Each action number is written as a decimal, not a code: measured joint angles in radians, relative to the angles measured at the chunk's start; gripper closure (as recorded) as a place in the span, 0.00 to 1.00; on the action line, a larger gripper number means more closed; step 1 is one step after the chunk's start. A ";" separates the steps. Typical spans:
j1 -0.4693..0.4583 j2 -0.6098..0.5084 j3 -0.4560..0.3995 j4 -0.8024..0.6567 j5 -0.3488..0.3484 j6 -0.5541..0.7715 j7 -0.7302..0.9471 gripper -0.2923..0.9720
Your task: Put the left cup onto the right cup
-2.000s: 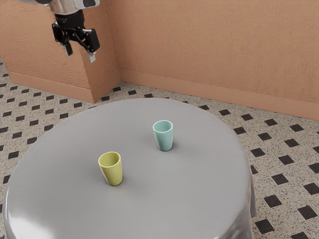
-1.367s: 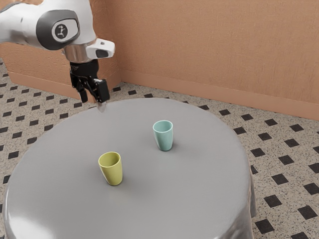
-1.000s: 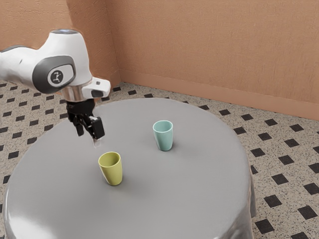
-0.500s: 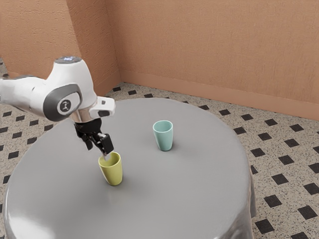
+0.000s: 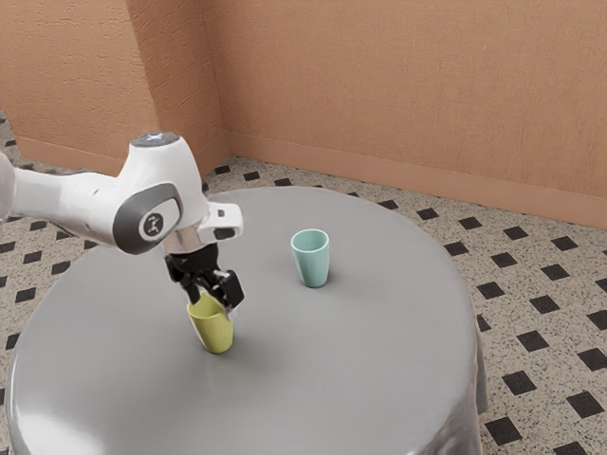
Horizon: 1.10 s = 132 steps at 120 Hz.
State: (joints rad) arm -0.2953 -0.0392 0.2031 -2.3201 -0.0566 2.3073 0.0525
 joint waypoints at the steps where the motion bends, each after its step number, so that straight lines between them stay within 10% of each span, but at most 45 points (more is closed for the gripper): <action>1: 0.000 0.002 0.000 0.000 -0.001 0.002 -0.001 0.24; 132: -0.001 0.149 -0.007 0.031 -0.035 0.111 -0.049 0.28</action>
State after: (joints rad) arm -0.2964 0.1101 0.1963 -2.2890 -0.0915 2.4178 0.0039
